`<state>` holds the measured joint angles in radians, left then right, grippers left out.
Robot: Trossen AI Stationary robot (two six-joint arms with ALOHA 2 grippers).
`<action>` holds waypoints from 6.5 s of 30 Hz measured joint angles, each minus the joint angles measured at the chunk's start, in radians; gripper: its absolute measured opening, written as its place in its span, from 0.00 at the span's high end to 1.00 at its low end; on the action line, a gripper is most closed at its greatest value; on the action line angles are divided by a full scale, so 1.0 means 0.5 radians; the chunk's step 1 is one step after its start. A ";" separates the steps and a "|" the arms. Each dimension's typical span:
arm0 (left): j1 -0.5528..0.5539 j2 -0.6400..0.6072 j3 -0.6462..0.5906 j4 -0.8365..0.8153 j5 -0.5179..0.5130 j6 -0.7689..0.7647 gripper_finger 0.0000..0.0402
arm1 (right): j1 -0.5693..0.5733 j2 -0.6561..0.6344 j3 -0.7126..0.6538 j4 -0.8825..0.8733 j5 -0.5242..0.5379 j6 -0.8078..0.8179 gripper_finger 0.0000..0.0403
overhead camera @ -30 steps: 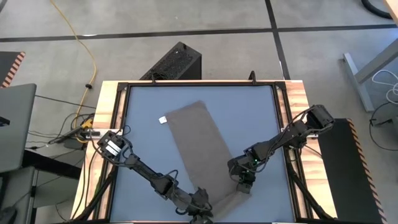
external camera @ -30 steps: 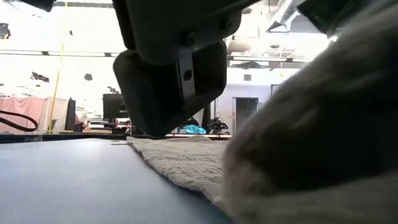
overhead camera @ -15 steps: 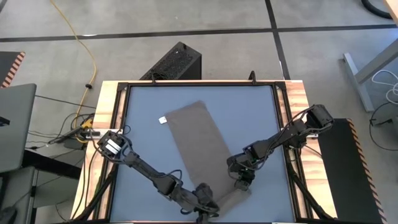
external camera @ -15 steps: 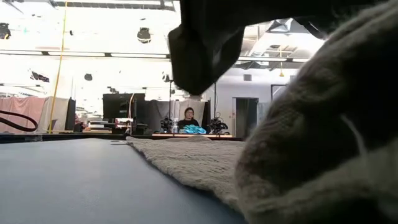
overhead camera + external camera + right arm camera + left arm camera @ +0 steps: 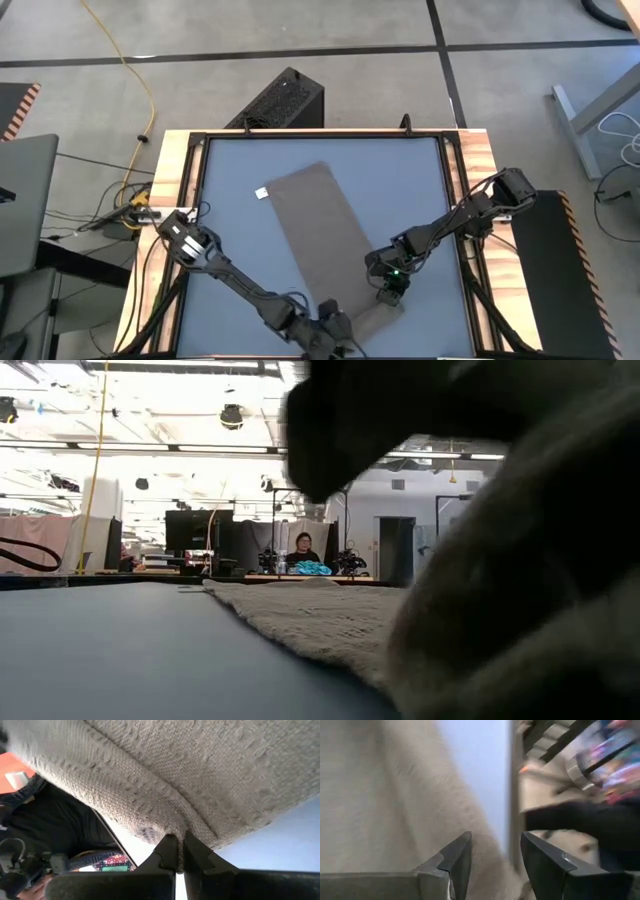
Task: Roll towel into tight, uniform cylinder
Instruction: Roll the gray towel
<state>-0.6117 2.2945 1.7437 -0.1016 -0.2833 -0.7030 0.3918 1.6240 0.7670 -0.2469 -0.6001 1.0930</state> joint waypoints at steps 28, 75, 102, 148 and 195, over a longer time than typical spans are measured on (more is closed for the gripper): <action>-0.041 0.198 0.425 -0.689 -0.184 -0.115 0.77 | 0.000 0.000 -0.002 -0.005 0.000 -0.052 0.90; 0.031 0.182 0.264 -0.324 0.155 -0.122 1.00 | -1.223 0.425 0.554 0.172 0.944 -1.859 0.96; 0.144 -0.032 0.172 -0.660 0.433 0.226 1.00 | -1.737 -0.869 -0.336 0.214 0.822 -1.500 0.95; 0.452 -0.530 -1.386 1.040 0.760 0.489 1.00 | 0.093 -0.643 -0.111 -0.137 0.996 -1.174 0.56; 0.449 -0.530 -1.384 1.385 0.782 0.371 1.00 | 0.366 -0.718 -0.151 -0.078 0.940 -1.050 0.77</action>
<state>-0.3870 2.0296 1.0515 0.5907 0.1077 -0.5175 0.5750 1.2652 0.6914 -0.2857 -0.1299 0.5682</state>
